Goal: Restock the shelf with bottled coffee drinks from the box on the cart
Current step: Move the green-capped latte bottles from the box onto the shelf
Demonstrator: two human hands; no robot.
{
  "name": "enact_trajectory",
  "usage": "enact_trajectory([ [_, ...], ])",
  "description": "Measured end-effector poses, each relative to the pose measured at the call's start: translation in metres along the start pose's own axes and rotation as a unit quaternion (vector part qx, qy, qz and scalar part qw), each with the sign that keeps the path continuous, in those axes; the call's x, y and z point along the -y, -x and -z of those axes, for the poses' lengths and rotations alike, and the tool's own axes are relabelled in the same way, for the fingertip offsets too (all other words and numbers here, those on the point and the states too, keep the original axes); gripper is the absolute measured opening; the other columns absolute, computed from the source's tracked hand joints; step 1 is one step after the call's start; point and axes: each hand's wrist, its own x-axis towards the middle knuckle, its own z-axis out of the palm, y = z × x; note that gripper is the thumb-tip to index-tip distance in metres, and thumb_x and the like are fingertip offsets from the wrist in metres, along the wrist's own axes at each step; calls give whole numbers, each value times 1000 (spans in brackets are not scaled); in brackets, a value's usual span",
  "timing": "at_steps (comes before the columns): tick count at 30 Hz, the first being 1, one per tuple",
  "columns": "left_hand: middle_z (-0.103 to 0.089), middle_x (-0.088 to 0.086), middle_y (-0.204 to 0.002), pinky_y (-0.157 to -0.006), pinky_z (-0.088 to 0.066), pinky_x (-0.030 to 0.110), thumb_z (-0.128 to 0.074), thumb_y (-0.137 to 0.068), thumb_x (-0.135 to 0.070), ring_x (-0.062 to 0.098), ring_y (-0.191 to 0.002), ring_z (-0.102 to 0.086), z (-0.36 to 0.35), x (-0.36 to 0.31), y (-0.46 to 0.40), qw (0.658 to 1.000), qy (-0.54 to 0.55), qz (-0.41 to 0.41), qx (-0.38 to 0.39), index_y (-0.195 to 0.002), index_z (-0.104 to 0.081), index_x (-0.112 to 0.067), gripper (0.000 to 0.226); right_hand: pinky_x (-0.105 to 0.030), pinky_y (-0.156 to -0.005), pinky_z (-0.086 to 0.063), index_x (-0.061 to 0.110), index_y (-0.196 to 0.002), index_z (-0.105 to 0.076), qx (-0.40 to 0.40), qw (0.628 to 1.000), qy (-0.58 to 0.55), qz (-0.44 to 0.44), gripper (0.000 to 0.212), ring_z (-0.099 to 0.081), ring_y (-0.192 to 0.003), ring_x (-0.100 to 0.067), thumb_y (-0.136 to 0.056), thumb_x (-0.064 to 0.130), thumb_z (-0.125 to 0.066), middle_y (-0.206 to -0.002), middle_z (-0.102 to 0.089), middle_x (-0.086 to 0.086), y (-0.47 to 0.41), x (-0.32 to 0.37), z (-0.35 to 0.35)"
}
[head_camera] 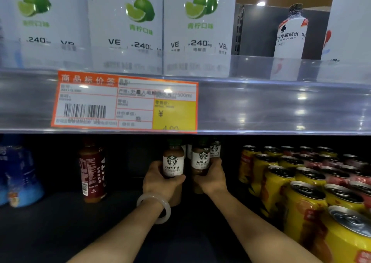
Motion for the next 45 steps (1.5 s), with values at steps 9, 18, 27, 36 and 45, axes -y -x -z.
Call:
enact_trajectory([
  [9,-56,0,-94,-77,-45,28,-82,-66,-11,16,-86,-55,-13,-8,0,1000,20,17,-9,-116,-51,-7,58,-39,-100,-47,12,-133,-36,6,1000,18,0,86,-52,-119,-25,-60,15,-82,-130,-49,-11,7,-11,3],
  [18,-63,9,-117,-78,-40,24,-81,-68,-14,25,-107,-60,-22,-3,-7,1000,-2,9,20,-121,-47,-8,64,-33,-100,-45,16,-134,-35,20,1000,20,-3,75,-52,-122,-23,-72,22,-76,-132,-52,-8,9,-10,8],
  [27,-59,1,-100,-74,-42,24,-78,-67,-7,15,-88,-56,-9,9,-8,996,-57,6,72,-118,-51,-11,58,-28,-95,-43,12,-134,-36,11,1000,17,13,63,-55,-119,-24,-80,13,-67,-128,-57,-10,11,-3,5],
  [36,-64,8,-113,-87,-48,32,-80,-66,-14,26,-105,-62,-15,14,-20,993,-90,24,66,-118,-50,-12,60,-23,-90,-40,14,-132,-38,6,1000,-14,12,62,-56,-116,-23,-78,13,-69,-126,-59,-8,16,1,3],
  [45,-63,9,-117,-90,-49,35,-79,-69,-17,27,-108,-61,-14,14,-19,989,-117,8,84,-119,-48,-12,59,-28,-92,-42,10,-128,-41,-2,1000,2,4,58,-57,-115,-25,-78,13,-70,-124,-59,-11,17,1,1],
])
